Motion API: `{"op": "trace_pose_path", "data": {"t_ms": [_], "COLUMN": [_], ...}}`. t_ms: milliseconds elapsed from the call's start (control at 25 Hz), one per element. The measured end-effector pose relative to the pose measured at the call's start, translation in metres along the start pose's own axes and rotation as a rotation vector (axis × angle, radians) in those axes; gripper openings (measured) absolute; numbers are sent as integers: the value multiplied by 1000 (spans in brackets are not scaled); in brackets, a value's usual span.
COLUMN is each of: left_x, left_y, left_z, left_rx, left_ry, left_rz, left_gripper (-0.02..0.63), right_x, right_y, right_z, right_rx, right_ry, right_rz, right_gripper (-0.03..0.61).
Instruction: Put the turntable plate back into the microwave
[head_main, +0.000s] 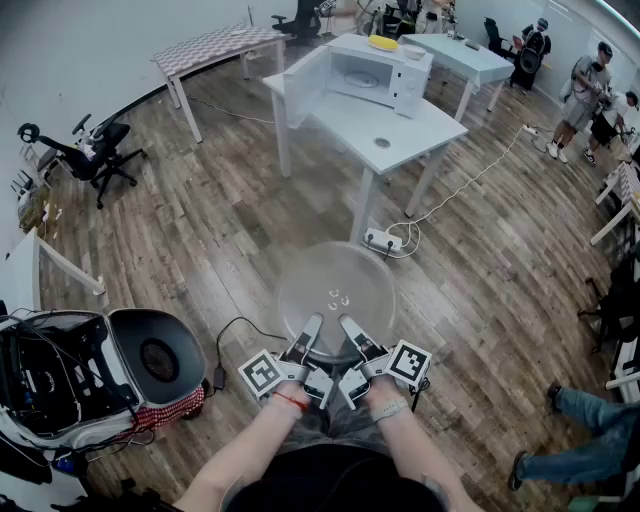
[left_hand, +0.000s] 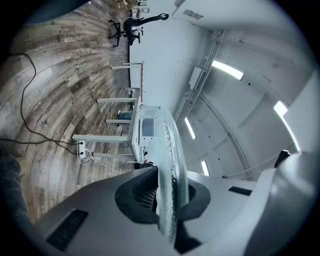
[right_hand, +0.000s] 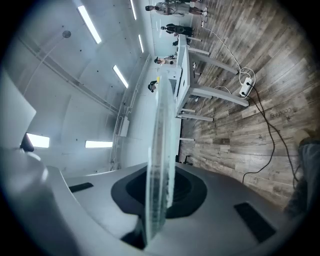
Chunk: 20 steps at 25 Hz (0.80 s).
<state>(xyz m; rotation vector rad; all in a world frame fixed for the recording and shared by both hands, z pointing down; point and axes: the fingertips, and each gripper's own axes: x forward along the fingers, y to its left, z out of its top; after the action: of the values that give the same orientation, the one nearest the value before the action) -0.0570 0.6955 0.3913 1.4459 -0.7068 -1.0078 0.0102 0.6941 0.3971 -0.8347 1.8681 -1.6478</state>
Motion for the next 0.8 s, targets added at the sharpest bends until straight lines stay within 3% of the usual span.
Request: {"op": "trace_pose_path", "data": {"t_ms": [800], "left_x": [154], "left_y": [50], "left_z": [43], "left_rx": [-19], "left_ry": [-32], "left_rz": [-2], "left_gripper": [31], "right_x": [97], "right_y": [-37], "right_z": [134], "right_rx": [8], "right_ry": [35], "right_rz": [2], "right_gripper": [43]}}
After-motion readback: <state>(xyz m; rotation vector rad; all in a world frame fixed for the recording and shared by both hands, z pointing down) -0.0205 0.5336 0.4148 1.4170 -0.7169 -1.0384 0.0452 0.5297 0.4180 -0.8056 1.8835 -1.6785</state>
